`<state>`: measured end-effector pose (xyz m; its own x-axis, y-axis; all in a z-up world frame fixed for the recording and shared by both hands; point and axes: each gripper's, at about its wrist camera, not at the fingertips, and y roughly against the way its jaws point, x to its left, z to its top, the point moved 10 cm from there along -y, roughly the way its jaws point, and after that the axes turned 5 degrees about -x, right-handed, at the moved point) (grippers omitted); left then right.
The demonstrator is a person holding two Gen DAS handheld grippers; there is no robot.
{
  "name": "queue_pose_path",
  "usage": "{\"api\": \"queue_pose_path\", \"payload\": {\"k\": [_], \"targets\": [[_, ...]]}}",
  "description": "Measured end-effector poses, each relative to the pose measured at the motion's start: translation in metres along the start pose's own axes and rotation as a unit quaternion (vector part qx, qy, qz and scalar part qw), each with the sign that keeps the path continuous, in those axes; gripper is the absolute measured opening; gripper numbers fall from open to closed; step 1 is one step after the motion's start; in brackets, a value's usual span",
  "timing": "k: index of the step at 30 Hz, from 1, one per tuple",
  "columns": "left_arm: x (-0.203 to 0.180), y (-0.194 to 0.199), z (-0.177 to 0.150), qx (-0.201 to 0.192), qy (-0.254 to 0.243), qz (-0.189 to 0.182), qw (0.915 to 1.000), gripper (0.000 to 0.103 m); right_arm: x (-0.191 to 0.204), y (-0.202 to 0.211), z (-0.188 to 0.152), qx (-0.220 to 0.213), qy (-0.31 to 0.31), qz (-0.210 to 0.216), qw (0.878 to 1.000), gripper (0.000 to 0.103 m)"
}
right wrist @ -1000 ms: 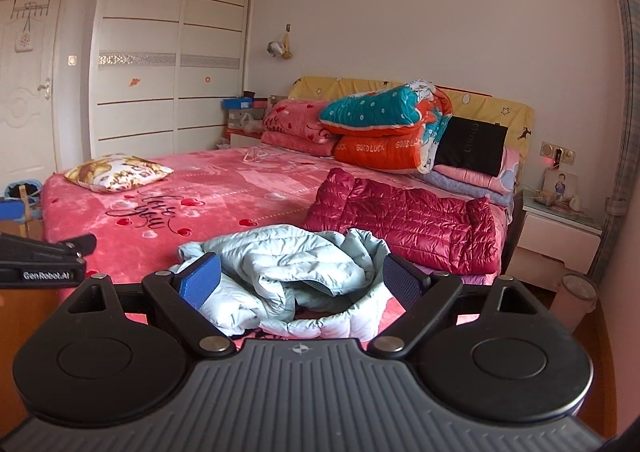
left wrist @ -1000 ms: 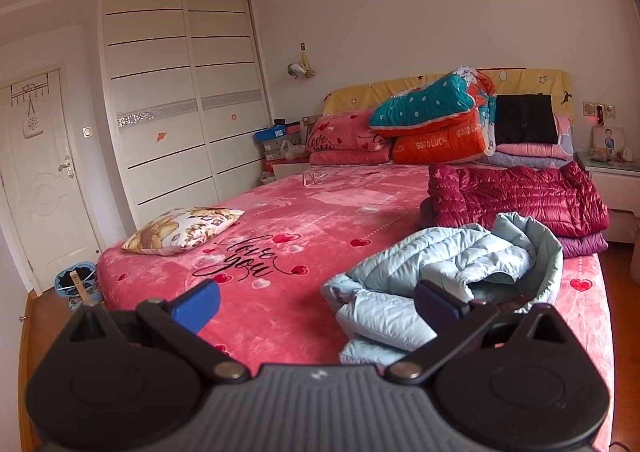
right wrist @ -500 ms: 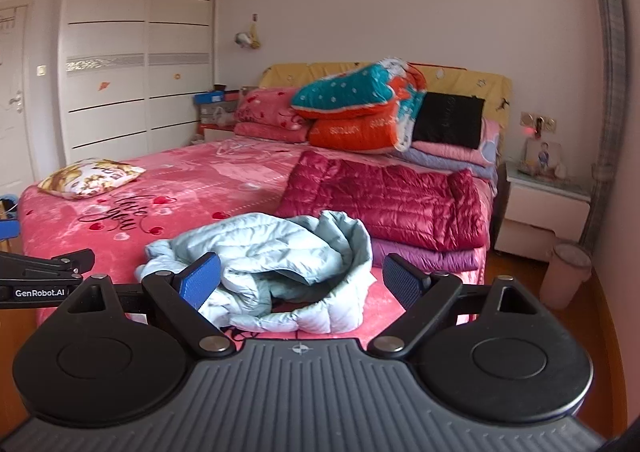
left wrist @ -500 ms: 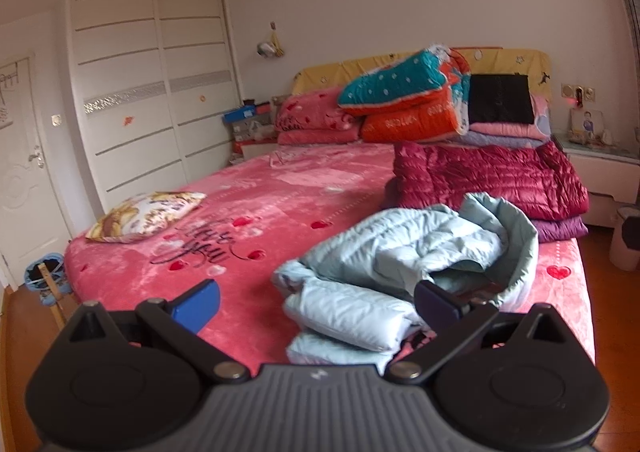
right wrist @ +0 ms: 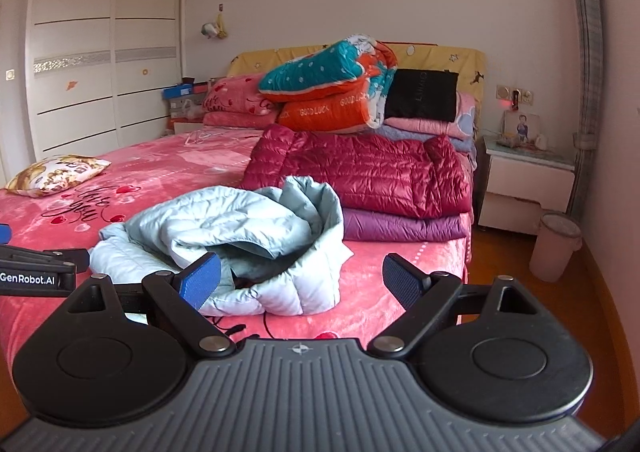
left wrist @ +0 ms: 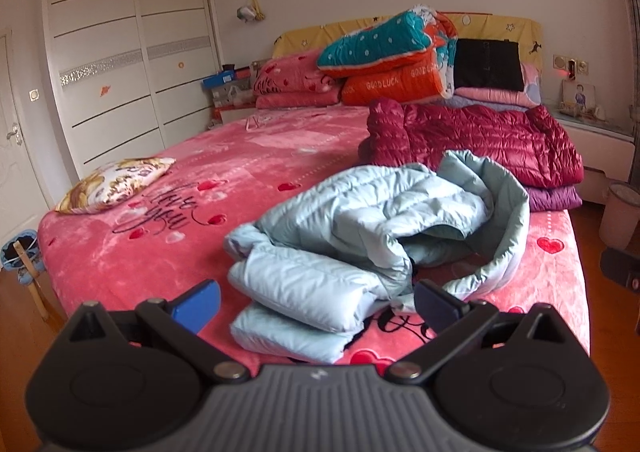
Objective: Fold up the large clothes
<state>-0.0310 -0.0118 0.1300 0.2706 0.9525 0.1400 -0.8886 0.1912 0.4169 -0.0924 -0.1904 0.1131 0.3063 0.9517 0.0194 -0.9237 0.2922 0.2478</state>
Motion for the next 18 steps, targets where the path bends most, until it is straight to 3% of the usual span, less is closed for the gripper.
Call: {"api": "queue_pose_path", "payload": {"k": [6,9,13,18], "targets": [[-0.013,-0.021,-0.012,0.009,0.001,-0.005,0.9999,0.102,-0.013,-0.015,-0.020,-0.001,-0.010,-0.009,1.000,0.103],[-0.021,-0.033,-0.019,0.001,0.010,-0.028,0.9995,0.102,-0.019,-0.027,-0.035,0.008,-0.024,-0.002,1.000,0.103],[-0.034,-0.050,-0.031,-0.005,0.001,-0.056,0.9984,0.102,-0.030,-0.048,-0.059,0.039,-0.035,-0.004,0.999,0.103],[-0.040,-0.070,-0.040,-0.014,-0.021,-0.047,0.9986,0.102,-0.049,-0.068,-0.076,0.073,-0.067,-0.022,0.995,0.103]]}}
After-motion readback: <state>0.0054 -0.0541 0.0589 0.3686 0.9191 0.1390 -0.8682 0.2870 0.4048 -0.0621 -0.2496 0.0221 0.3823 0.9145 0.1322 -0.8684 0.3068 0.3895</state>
